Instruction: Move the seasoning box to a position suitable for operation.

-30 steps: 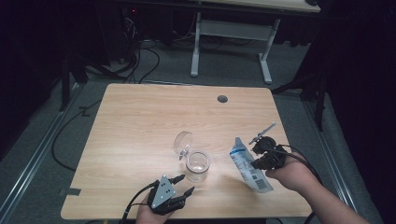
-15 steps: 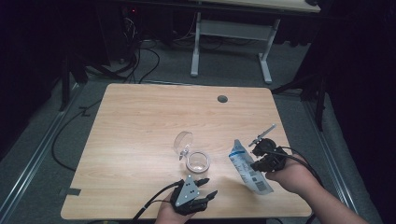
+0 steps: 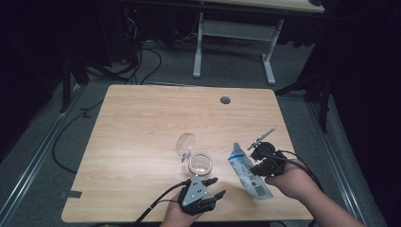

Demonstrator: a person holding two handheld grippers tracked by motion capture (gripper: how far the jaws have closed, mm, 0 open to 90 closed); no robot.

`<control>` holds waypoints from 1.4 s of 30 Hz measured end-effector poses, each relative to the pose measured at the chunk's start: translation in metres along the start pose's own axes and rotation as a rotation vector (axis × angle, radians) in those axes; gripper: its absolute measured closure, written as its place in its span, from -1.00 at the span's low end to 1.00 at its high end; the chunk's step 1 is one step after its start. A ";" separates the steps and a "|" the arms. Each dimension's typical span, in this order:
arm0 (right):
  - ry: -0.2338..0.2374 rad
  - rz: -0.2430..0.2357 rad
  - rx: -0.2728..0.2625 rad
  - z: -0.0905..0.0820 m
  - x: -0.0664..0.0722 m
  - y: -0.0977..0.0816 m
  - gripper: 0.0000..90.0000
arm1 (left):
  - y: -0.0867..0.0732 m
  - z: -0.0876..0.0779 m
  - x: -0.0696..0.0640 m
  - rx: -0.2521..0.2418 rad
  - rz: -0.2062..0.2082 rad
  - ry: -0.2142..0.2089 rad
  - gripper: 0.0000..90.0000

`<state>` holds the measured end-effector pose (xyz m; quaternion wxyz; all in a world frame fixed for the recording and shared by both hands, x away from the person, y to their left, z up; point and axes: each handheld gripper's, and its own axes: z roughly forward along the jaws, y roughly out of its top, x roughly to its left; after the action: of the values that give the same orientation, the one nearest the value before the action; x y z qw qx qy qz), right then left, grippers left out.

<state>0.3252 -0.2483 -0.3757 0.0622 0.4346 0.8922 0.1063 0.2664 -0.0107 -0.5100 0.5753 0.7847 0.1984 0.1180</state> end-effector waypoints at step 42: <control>0.028 -0.052 0.037 -0.014 0.051 0.040 1.00 | -0.011 0.025 -0.023 0.052 0.080 -0.068 -0.20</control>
<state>0.3215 -0.1860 -0.3528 0.0446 0.4107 0.9058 0.0943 0.2541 -0.0394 -0.5275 0.5560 0.8102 0.1502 0.1092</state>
